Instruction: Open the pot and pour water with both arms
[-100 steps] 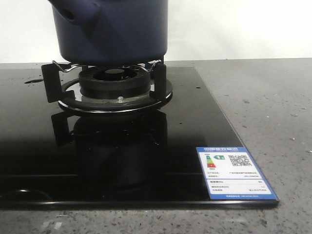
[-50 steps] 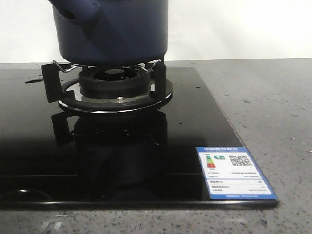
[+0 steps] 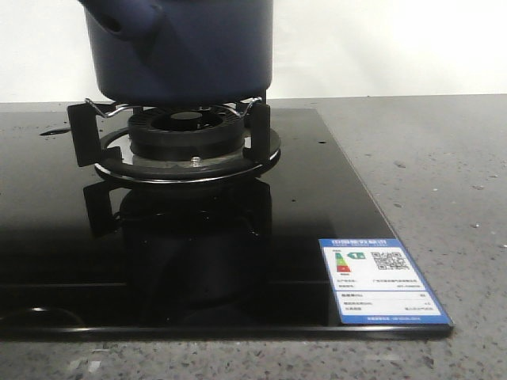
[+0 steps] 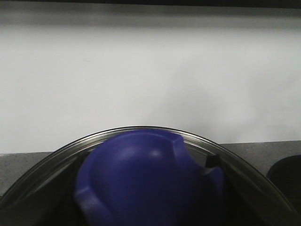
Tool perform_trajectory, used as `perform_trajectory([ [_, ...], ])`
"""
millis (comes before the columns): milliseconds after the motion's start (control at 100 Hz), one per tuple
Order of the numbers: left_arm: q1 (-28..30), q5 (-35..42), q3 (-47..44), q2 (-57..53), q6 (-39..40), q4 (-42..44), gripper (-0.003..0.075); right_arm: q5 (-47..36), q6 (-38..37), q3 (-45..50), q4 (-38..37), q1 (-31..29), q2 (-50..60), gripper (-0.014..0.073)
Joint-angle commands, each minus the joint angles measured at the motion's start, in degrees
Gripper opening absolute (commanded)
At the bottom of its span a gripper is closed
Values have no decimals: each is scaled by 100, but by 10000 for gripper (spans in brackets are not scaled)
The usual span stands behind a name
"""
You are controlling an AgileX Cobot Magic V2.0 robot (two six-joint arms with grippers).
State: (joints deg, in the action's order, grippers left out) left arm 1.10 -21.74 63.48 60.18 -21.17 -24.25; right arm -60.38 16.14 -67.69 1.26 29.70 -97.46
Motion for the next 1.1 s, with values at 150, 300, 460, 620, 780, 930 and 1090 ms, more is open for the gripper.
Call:
perform_trajectory([
  [150,14,543,223,-144,15,-139,336,206,20,-230,-28,3,465,-43],
  [300,14,543,223,-144,-121,-139,336,1426,20,-404,-5,-30,859,-43],
  [460,14,543,223,-144,-152,-156,337,3887,20,-1036,336,-265,1368,-43],
  [620,-260,591,223,-144,-152,-166,336,7293,20,-2134,851,-1013,1653,-43],
  [780,-755,684,223,-144,-239,-166,337,10205,-116,-2907,890,-1927,1681,-43],
  [930,-1299,932,223,-105,-239,-230,336,11580,-249,-2876,890,-2758,1681,-43],
  [1090,-1900,1251,223,71,-239,-267,337,12452,-262,-2384,1007,-3491,1681,-43],
])
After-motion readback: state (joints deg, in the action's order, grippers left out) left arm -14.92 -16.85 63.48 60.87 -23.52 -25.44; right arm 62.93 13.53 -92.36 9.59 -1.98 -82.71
